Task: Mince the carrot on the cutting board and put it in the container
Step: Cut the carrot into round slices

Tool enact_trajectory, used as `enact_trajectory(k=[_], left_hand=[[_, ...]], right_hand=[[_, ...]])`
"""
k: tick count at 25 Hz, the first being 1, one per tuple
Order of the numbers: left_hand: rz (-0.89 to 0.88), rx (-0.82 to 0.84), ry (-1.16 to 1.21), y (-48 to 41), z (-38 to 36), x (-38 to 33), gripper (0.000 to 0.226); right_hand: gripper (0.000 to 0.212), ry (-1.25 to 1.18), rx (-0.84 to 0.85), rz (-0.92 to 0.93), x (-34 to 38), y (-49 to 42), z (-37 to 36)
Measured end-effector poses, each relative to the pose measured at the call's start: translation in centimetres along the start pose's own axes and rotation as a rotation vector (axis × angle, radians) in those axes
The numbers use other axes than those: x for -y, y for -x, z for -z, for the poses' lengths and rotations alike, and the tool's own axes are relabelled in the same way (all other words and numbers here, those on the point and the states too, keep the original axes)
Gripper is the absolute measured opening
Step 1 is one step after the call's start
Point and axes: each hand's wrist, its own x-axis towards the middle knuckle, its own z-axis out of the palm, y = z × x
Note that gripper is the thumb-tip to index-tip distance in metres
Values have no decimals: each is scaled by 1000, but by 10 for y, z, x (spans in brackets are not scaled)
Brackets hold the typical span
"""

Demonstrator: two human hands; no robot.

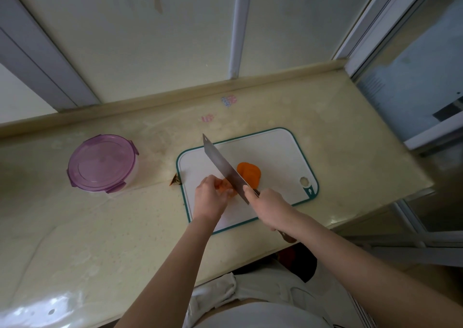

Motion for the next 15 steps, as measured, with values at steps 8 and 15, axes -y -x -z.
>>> enact_trajectory(k=[8, 15], left_hand=[[16, 13, 5, -3, -1, 3, 21], [11, 28, -39, -5, -2, 3, 24]], right_hand=[[52, -8, 12, -83, -18, 19, 7], [54, 38, -10, -6, 7, 3, -1]])
